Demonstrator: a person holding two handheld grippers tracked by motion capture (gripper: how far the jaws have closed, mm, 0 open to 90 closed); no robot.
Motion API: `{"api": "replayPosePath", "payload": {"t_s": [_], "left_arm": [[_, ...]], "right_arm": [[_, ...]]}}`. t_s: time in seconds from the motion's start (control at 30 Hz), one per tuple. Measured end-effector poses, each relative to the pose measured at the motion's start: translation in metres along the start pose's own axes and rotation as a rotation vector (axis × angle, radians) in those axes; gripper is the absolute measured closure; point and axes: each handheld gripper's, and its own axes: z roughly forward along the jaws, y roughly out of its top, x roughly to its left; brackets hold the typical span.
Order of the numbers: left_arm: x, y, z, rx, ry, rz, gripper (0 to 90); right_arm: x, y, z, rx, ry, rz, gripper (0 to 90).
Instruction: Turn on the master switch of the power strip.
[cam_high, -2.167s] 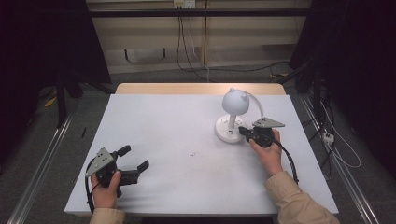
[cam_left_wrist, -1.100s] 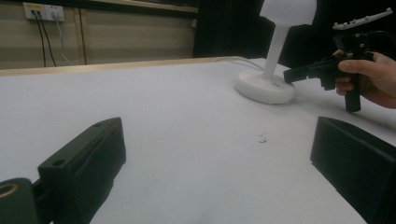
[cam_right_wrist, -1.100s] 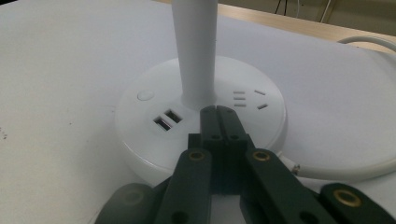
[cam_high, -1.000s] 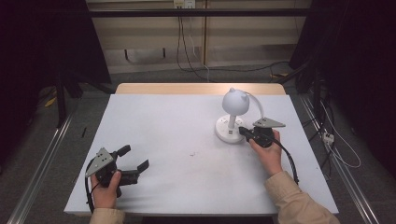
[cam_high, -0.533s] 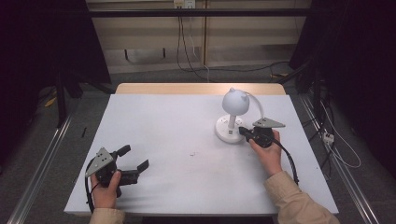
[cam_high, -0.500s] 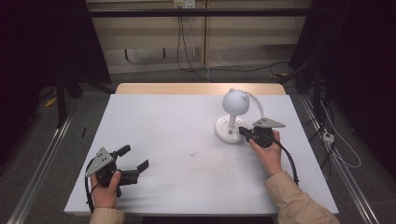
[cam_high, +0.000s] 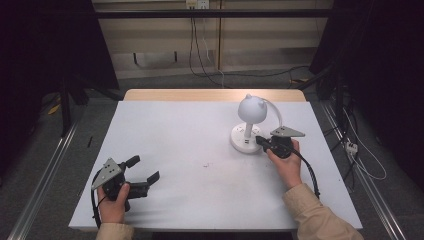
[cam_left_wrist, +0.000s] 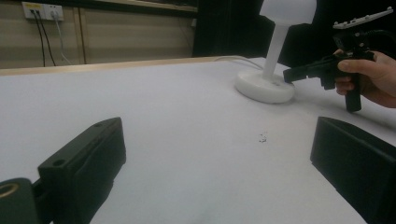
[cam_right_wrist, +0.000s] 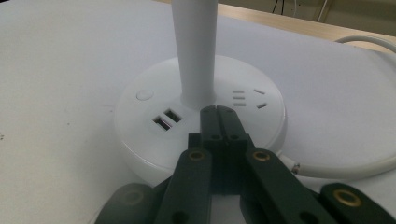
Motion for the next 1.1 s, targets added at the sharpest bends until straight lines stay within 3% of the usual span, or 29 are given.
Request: {"api": "replayPosePath", "payload": {"t_s": [1.1], "left_arm": [[-0.0005,-0.0014,0.0017,0.006,-0.005,-0.001,3.1]], "right_arm": [[0.0017,0.001,0.0004,0.012,-0.012,0.001,90.0]]}}
